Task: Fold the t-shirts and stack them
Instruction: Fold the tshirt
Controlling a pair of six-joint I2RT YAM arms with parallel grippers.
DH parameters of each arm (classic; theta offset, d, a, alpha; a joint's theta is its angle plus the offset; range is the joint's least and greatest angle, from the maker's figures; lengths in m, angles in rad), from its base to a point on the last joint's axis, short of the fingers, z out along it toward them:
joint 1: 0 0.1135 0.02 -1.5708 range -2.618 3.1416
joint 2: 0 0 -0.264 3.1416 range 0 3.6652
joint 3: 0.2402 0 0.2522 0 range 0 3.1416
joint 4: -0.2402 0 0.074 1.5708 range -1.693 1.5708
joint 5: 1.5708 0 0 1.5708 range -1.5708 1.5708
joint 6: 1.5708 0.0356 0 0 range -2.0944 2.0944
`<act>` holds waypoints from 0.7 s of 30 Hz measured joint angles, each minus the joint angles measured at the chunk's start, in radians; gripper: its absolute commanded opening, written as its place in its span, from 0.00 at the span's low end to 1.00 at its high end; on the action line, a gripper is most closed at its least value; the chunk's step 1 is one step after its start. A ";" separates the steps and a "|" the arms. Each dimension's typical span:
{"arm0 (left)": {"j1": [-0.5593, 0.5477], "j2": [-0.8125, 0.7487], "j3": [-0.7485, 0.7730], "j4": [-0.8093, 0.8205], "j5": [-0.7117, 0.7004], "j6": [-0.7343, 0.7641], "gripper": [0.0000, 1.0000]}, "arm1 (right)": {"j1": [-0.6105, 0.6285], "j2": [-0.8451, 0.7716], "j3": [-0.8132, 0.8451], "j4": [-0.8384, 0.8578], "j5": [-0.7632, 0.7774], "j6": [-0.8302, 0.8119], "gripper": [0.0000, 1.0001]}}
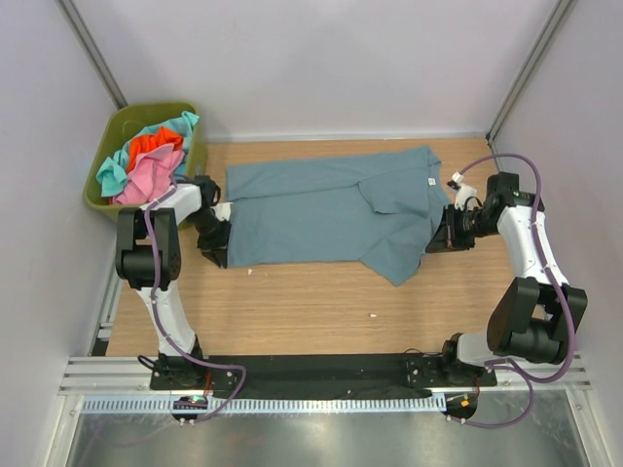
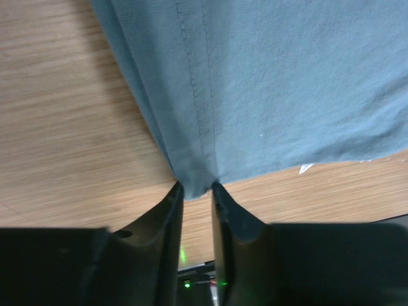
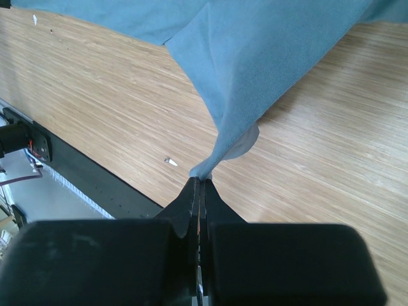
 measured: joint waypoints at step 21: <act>0.000 -0.213 -0.039 -0.039 0.030 0.041 0.00 | -0.004 -0.167 0.080 -0.021 0.024 0.029 0.01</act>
